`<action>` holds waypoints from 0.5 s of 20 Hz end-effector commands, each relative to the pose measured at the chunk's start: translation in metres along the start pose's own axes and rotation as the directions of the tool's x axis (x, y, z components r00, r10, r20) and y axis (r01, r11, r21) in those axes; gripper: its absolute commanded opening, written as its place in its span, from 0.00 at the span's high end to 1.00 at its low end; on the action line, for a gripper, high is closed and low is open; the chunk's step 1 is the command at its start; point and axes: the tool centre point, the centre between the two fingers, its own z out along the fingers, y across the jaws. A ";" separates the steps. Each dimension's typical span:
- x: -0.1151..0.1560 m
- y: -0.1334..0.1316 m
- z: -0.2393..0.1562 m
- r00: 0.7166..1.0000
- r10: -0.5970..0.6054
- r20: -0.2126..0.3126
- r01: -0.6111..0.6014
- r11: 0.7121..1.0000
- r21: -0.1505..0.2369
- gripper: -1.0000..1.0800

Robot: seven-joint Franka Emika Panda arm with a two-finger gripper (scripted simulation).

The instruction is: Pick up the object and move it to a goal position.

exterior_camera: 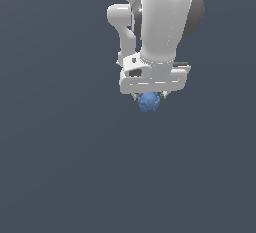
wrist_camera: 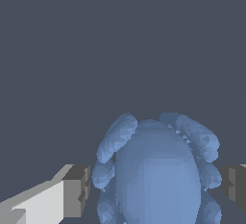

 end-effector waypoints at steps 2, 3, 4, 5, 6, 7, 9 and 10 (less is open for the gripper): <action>-0.016 -0.007 -0.039 1.000 0.000 0.002 0.000 1.000 0.000 1.00; -0.020 -0.009 -0.051 1.000 0.000 0.002 0.000 1.000 0.000 1.00; -0.025 -0.011 -0.062 1.000 0.001 0.003 -0.001 1.000 -0.001 1.00; -0.029 -0.013 -0.073 1.000 0.001 0.003 -0.001 1.000 -0.001 1.00; -0.033 -0.015 -0.084 1.000 0.001 0.004 -0.001 1.000 -0.001 1.00; -0.037 -0.017 -0.094 1.000 0.001 0.004 -0.001 1.000 -0.001 1.00; -0.044 -0.021 -0.114 1.000 0.001 0.005 -0.001 1.000 -0.001 1.00; -0.047 -0.022 -0.124 1.000 0.001 0.005 -0.001 1.000 -0.001 1.00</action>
